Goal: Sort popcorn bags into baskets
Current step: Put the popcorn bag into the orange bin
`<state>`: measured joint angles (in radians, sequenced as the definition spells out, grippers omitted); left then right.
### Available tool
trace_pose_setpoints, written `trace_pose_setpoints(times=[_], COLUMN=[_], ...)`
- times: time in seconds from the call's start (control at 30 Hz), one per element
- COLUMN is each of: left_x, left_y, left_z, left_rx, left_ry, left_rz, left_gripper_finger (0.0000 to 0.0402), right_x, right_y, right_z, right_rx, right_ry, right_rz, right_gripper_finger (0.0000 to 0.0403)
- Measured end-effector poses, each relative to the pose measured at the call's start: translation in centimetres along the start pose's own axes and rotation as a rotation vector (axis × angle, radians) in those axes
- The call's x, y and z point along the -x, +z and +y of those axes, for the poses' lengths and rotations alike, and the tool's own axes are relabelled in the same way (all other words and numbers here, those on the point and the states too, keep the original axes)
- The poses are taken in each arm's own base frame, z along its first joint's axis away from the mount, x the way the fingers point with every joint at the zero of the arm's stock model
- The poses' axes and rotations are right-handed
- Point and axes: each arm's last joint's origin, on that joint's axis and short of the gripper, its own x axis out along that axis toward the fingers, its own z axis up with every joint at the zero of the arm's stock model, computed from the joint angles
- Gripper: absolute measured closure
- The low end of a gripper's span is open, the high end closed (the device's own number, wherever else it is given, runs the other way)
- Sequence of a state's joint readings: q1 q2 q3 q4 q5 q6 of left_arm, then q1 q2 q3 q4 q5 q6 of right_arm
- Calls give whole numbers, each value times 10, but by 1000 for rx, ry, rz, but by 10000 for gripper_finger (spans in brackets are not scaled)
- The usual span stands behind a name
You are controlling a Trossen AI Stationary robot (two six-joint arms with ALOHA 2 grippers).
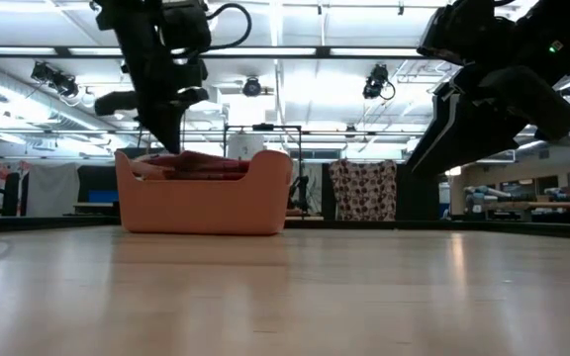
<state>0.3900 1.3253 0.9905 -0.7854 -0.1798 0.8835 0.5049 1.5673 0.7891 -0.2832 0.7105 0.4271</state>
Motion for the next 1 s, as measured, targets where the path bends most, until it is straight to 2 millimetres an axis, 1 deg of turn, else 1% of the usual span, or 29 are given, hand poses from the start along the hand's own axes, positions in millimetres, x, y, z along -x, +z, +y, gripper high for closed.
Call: trace_pose_setpoints(times=[0.07,0.2,0.27,0.33,0.43,0.53,0.6,0.7,0.77,0.83,0.9,1.0], left_x=[0,-1,1,2,6,10,11,12,7,1,-7,-23], left_y=[4,13,21,30,44,53,54,50,48,45,48,52], left_z=[-6,-13,-15,-14,-9,-3,2,12,18,22,25,27], left_rx=[-51,-91,-114,-102,74,271,397,610,737,829,884,952], left_ry=[-39,-38,-10,39,117,165,214,289,294,270,262,244], left_rz=[-2,-8,-40,-104,-223,-325,-348,-352,-366,-366,-382,-374], left_gripper_finger=[399,399,399,399,398,396,395,394,393,393,392,392], right_x=[0,0,0,0,0,0,0,0,0,0,0,0], right_y=[0,1,2,2,2,2,2,2,3,4,5,7], right_z=[0,1,1,1,1,1,1,1,1,2,2,3], right_rx=[-2,-7,-11,-12,-12,-14,-15,-11,-11,-5,-2,7], right_ry=[2,4,6,7,6,6,7,7,8,12,17,22], right_rz=[-4,-10,-15,-16,-17,-20,-21,-21,-26,-36,-47,-60], right_gripper_finger=[202,202,202,202,202,202,202,202,202,202,202,202])
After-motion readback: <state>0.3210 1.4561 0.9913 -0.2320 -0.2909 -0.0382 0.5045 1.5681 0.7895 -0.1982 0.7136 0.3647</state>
